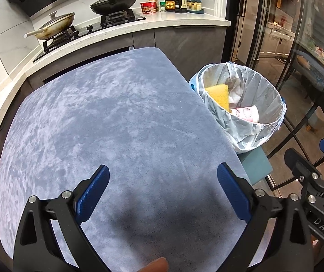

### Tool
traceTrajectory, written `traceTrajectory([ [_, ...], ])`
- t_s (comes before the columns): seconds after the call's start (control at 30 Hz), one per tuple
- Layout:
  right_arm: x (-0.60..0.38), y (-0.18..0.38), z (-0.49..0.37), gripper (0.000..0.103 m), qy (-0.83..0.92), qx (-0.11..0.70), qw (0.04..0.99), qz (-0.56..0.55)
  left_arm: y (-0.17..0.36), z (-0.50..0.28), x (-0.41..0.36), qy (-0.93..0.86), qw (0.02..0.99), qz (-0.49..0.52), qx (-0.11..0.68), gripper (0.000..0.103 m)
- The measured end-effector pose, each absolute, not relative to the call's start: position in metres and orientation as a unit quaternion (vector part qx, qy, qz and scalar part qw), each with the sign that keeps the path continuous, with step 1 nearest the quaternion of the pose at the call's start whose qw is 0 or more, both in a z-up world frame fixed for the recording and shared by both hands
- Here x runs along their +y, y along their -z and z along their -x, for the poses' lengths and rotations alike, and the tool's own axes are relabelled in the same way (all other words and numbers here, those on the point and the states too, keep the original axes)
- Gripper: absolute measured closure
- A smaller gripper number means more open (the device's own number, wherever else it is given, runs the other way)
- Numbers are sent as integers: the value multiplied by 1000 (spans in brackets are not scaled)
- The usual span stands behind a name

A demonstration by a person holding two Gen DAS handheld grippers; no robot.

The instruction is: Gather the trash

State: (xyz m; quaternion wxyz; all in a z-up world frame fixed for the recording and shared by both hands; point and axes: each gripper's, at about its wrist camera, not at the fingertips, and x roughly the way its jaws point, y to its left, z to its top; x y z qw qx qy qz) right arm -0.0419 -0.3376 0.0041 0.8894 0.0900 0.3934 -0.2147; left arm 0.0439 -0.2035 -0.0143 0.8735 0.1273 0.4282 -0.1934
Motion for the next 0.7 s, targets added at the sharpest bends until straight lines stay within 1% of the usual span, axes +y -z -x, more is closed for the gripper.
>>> traceTrajectory([
  [0.7,-333,-2,42,17,216,391,891,-85,16,-41,-201,178,879,-133,421,12],
])
